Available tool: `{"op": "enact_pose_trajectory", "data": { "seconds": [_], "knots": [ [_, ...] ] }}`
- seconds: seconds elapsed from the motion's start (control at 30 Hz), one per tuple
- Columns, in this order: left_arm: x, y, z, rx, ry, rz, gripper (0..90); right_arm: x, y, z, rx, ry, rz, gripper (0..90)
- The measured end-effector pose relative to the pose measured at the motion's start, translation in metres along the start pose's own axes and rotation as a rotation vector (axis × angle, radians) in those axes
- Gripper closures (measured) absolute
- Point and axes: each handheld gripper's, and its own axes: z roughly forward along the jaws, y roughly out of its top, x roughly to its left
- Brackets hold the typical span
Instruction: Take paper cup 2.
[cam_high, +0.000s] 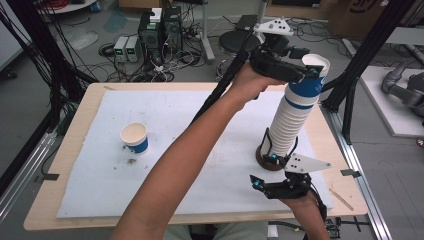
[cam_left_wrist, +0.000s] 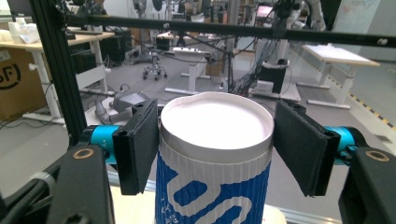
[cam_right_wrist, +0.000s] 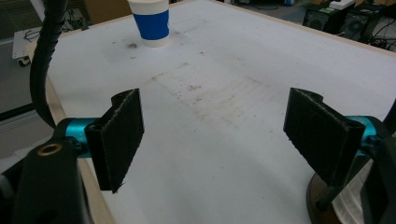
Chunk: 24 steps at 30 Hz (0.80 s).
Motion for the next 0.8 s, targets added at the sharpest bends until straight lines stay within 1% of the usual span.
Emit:
{"op": "enact_pose_trajectory", "data": {
  "seconds": [0.13,0.2,0.27,0.43,0.53,0.7,0.73,0.77,0.8],
  "knots": [
    [-0.001,0.006,-0.006,-0.036,-0.003,-0.007,32.8,0.001,0.000,0.001,0.005,0.001,0.000,20.6],
    [-0.002,0.011,-0.011,-0.052,-0.006,0.002,32.8,0.001,0.000,0.001,0.005,0.003,-0.002,20.6],
    [-0.003,0.012,-0.013,-0.058,-0.005,0.005,32.8,0.001,0.000,0.002,0.005,0.003,-0.001,20.6],
    [-0.002,0.020,-0.026,-0.091,-0.005,-0.001,32.8,0.001,0.000,0.002,0.009,0.002,0.000,20.6],
    [-0.001,0.024,-0.034,-0.122,-0.001,-0.007,32.9,0.001,-0.001,0.004,0.010,0.003,-0.003,20.6],
    [-0.001,0.030,-0.047,-0.145,0.007,-0.001,33.0,0.002,-0.001,0.006,0.020,0.009,-0.003,20.6],
    [0.000,0.031,-0.052,-0.152,0.009,0.001,33.0,0.002,-0.001,0.007,0.019,0.008,-0.007,20.6],
    [0.000,0.031,-0.052,-0.152,0.009,0.001,33.0,0.002,-0.001,0.007,0.020,0.011,-0.006,20.6],
    [0.000,0.032,-0.056,-0.153,0.012,0.001,33.0,0.002,-0.001,0.007,0.020,0.011,-0.006,20.6]
  ]
}}
